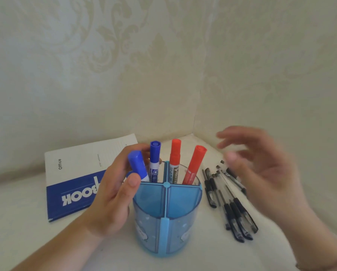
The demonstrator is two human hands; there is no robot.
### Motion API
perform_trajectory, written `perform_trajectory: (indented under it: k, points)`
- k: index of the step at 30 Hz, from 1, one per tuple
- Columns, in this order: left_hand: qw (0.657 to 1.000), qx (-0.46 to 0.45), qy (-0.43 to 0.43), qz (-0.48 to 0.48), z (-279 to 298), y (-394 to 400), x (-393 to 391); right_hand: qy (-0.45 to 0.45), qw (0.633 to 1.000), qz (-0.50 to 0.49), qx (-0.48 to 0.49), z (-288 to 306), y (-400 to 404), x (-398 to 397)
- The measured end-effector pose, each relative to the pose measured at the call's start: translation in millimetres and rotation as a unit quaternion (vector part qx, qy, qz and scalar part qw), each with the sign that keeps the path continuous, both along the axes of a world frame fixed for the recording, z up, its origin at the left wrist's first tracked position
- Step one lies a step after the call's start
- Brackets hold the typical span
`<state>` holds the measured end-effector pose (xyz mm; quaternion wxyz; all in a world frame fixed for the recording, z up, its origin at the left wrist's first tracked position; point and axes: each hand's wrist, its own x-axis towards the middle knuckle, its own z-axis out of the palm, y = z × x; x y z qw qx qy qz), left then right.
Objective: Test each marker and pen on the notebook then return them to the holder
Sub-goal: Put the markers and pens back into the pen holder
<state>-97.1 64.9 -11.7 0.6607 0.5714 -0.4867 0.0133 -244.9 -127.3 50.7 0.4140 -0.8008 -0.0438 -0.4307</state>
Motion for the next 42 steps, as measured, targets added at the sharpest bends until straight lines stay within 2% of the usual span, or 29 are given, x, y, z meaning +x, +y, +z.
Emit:
perform_trajectory:
  k: [2, 3, 5, 7, 8, 10, 12, 18, 22, 29, 32, 34, 36, 39, 42]
  points:
    - [1.0, -0.005, 0.003, -0.001, -1, 0, 1, 0.001, 0.992, -0.107, 0.067, 8, -22, -6]
    - [1.0, -0.006, 0.005, -0.001, -1, 0, 1, 0.052, 0.98, -0.182, 0.059, 9, -36, -8]
    - [1.0, -0.009, 0.008, -0.002, -2, 0, 1, 0.246, 0.925, -0.289, -0.019, 2, -65, -12]
    - [1.0, -0.016, 0.015, -0.003, -3, -1, 2, 0.422, 0.841, -0.329, -0.077, -10, -79, -12]
    - [1.0, -0.021, 0.018, -0.001, -3, -1, 2, 0.475, 0.808, -0.336, -0.091, -16, -82, -10]
    - [0.999, -0.034, 0.025, 0.004, -4, -1, 3, 0.523, 0.767, -0.353, -0.118, -23, -83, -6]
    - [0.999, -0.04, 0.035, 0.011, -3, 0, 5, 0.533, 0.751, -0.363, -0.143, -25, -82, -2]
    - [0.998, -0.036, 0.047, 0.009, -3, 1, 6, 0.551, 0.767, -0.31, -0.115, -25, -78, -2]
    - [0.999, -0.031, 0.036, 0.006, -3, 0, 5, 0.47, 0.817, -0.319, -0.096, -25, -79, -3]
    - [0.999, -0.028, 0.034, -0.001, -4, 0, 4, 0.501, 0.755, -0.4, -0.14, -28, -80, -3]
    - [0.999, -0.027, 0.038, -0.004, -4, -1, 4, 0.523, 0.734, -0.403, -0.16, -26, -77, -3]
    - [0.999, -0.028, 0.036, -0.001, -4, 0, 4, 0.545, 0.74, -0.366, -0.148, -28, -76, -1]
    - [0.999, -0.028, 0.038, -0.001, -4, 0, 4, 0.543, 0.764, -0.329, -0.117, -28, -76, 0]
    - [0.999, -0.028, 0.04, -0.002, -4, 0, 4, 0.481, 0.802, -0.345, -0.08, -27, -84, -4]
    - [0.999, -0.028, 0.04, 0.0, -4, 0, 4, 0.465, 0.782, -0.401, -0.103, -28, -94, -10]
